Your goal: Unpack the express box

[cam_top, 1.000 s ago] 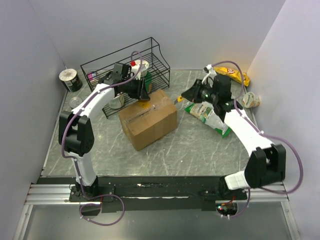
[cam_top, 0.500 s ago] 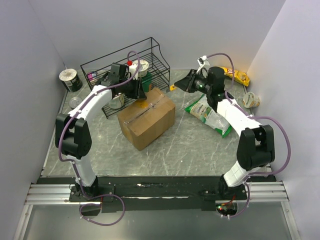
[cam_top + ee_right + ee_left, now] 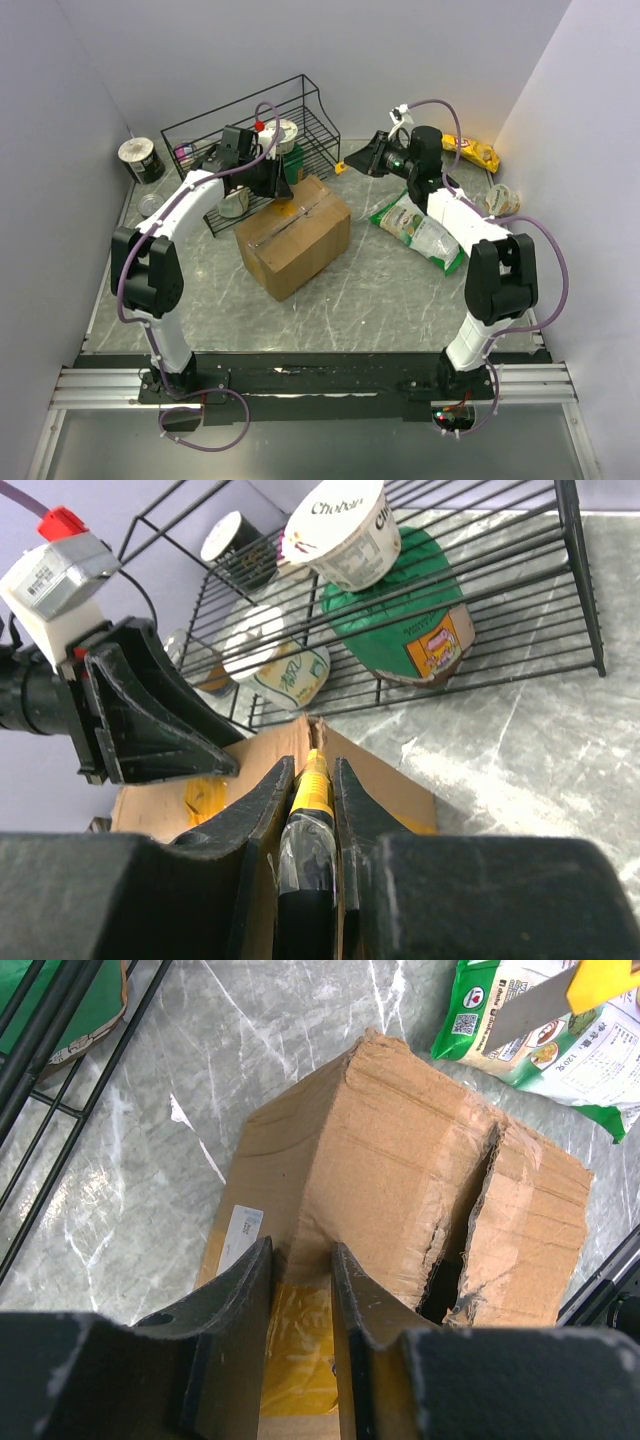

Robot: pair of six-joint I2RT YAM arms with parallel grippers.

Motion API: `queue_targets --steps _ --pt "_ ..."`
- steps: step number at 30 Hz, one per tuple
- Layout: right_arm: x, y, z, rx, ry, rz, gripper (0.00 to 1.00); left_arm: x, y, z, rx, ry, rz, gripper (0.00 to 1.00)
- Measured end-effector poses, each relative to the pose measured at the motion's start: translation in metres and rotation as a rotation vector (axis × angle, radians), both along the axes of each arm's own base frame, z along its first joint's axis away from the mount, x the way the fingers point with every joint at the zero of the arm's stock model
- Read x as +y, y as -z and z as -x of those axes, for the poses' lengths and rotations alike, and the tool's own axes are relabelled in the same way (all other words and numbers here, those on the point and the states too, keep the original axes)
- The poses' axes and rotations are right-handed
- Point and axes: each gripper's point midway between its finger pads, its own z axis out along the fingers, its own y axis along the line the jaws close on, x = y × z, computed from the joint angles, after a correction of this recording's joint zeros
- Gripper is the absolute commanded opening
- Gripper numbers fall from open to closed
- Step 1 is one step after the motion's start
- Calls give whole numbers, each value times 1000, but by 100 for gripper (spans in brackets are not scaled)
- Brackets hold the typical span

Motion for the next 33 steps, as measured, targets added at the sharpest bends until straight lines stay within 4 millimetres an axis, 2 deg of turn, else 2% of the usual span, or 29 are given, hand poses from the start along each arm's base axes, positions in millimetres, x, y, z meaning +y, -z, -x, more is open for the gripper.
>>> queue_targets --steps 11,33 --pt "4 10 -2 29 -18 -1 0 -1 1 -1 15 9 -6 1" --pt "9 16 5 36 -53 13 0 0 2 -2 18 15 -10 1"
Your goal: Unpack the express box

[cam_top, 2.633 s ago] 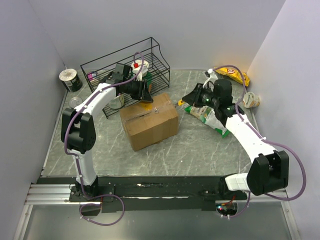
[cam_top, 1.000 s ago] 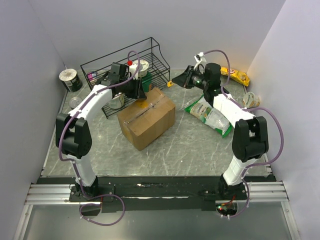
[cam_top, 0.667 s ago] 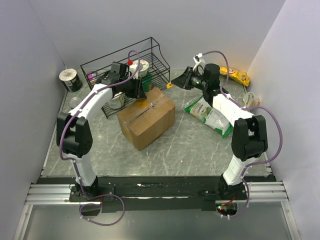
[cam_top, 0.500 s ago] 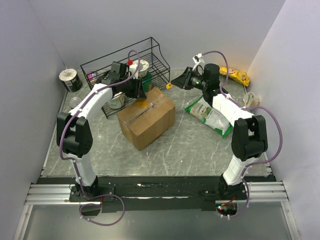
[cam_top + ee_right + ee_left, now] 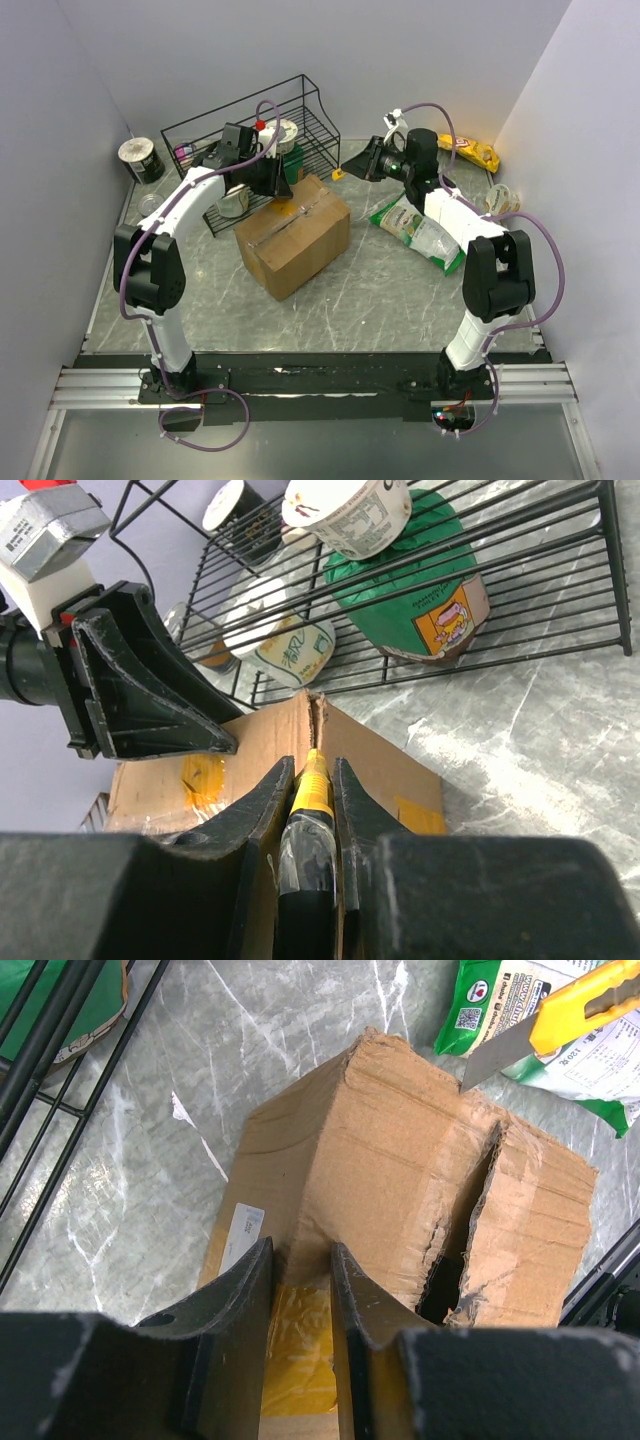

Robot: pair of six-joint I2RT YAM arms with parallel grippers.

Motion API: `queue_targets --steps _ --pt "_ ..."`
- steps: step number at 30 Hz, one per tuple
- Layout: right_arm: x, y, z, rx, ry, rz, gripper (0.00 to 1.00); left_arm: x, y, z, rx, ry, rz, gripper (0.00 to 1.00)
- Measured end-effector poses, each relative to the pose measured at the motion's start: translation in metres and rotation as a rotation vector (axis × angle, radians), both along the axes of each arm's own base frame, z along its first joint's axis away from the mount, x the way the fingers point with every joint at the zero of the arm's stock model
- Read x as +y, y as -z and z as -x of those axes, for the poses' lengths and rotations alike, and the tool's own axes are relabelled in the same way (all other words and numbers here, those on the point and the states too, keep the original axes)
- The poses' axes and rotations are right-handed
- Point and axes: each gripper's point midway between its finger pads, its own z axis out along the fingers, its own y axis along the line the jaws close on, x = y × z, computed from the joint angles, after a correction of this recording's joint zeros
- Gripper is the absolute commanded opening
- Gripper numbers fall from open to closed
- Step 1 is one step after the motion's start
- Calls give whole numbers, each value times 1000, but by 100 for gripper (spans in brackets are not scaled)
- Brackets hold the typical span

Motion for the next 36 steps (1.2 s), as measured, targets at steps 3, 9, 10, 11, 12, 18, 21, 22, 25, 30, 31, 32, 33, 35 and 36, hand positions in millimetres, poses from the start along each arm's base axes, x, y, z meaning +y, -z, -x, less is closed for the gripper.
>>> queue_targets --steps 3,9,10,11,12,18,21,22,25,30,31,32,33,35,36 --pt "0 1 0 -7 -2 7 0 0 0 0 0 0 1 1" --pt "-2 2 1 -22 -9 31 0 0 0 0 1 1 1 1" --pt "-2 2 2 -25 -10 36 0 0 0 0 1 2 2 1" --pt "-3 2 3 -26 -10 41 0 -1 0 1 2 3 3 1" --pt "-3 2 5 -27 -10 46 0 -1 0 1 2 3 3 1" --pt "-10 -2 16 -42 -8 88 0 -3 -1 0 -5 6 4 1" --pt "-13 -2 23 -42 -6 108 0 -3 -1 0 -4 4 4 1" --pt "-14 -1 24 -43 -5 114 0 -3 -1 0 -3 4 4 1" --pt "-17 -1 30 -46 0 126 0 -5 -1 0 -5 9 7 1" --pt "-23 1 48 -33 8 141 0 -9 -1 2 1 16 16 1" --pt "-24 0 51 -33 11 142 0 -10 -1 2 2 19 18 1" --pt "-26 0 54 -35 13 145 0 -11 -1 3 5 21 22 1" --pt "-27 1 58 -34 16 147 0 -13 -1 4 8 24 26 1" --pt "-29 1 64 -34 20 151 0 -15 -1 5 13 28 31 1" --pt "-30 1 66 -34 23 152 0 -16 -1 6 15 32 34 1"
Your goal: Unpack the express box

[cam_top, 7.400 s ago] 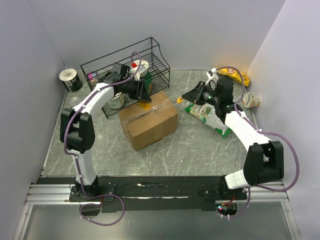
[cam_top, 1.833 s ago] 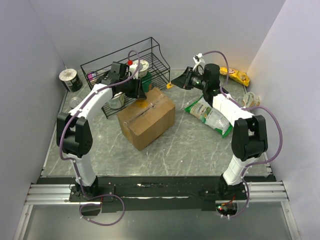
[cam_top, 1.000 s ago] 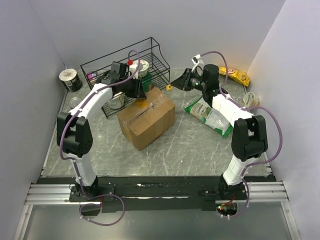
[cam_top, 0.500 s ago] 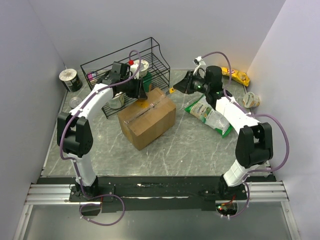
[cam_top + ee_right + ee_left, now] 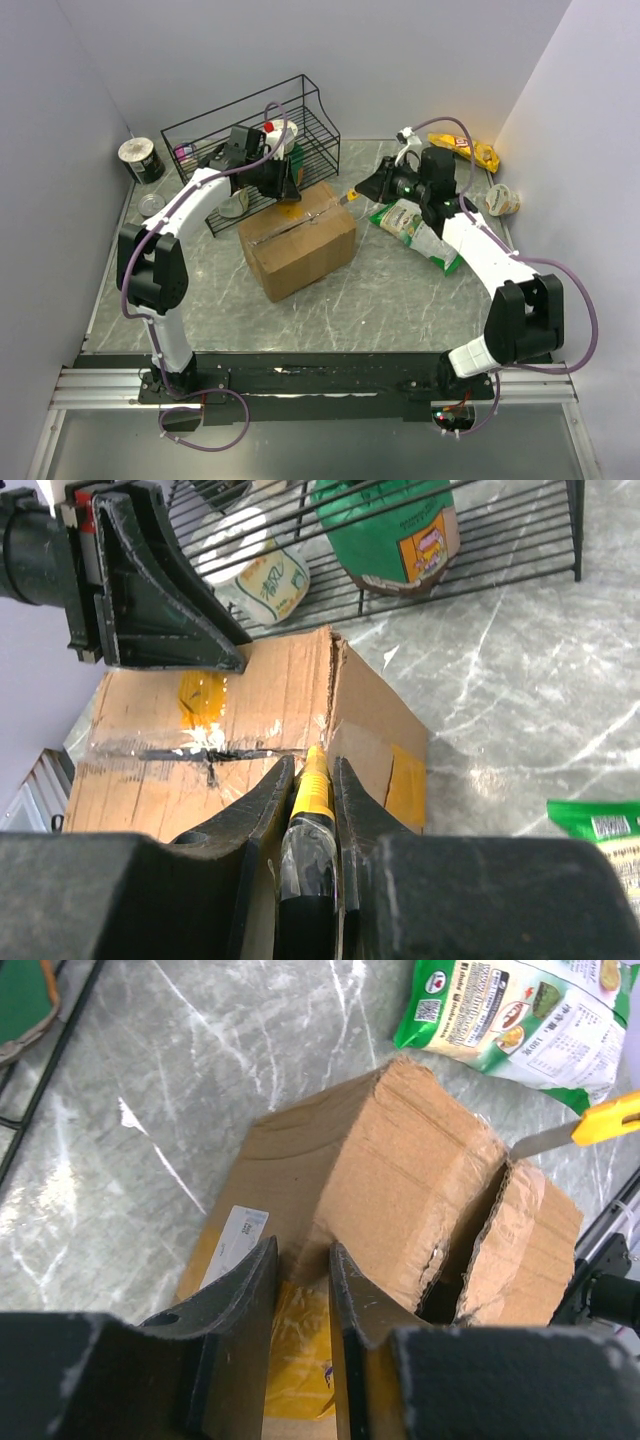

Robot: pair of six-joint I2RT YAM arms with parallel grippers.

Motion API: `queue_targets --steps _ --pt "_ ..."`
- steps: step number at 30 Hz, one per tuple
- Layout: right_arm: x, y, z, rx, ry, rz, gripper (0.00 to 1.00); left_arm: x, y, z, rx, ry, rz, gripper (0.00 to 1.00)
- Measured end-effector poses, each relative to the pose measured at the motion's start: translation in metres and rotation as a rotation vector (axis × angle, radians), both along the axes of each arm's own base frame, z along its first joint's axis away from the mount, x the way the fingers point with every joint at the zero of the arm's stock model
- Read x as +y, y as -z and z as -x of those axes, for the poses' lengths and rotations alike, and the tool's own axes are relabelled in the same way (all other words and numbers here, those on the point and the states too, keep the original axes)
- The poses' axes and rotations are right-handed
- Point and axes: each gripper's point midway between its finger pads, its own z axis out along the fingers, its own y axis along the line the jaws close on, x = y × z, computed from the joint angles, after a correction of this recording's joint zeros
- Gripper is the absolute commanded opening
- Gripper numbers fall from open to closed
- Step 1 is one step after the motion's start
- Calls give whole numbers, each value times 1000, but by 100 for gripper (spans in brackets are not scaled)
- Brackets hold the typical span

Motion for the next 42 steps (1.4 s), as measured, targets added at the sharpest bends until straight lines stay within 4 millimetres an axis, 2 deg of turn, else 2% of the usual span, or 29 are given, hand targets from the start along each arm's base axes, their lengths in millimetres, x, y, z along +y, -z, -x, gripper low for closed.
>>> queue_targets --steps 19,25,33,36,37,38,39,41,42 --pt "-17 -3 60 29 10 33 0 -14 -1 10 34 31 37 1" --pt "-20 -6 75 33 -8 50 0 -13 -2 5 14 17 29 1" --pt "-23 -8 81 34 -21 69 0 -13 -2 5 13 19 31 1" --pt "-31 -10 96 58 -23 87 0 -10 -4 -2 -23 13 21 2" --pt "-35 -14 101 50 -18 92 0 -8 -4 -3 -28 19 21 8" --pt "-39 -19 104 22 -11 99 0 -7 -4 -3 -32 24 21 28" --pt "-43 -25 104 -11 -7 108 0 -8 -5 -2 -36 40 26 39" --pt "-50 -40 106 -116 -7 142 0 -10 -5 3 -38 83 34 55" --pt "-53 -46 105 -180 -11 169 0 -12 -5 7 -29 102 41 58"
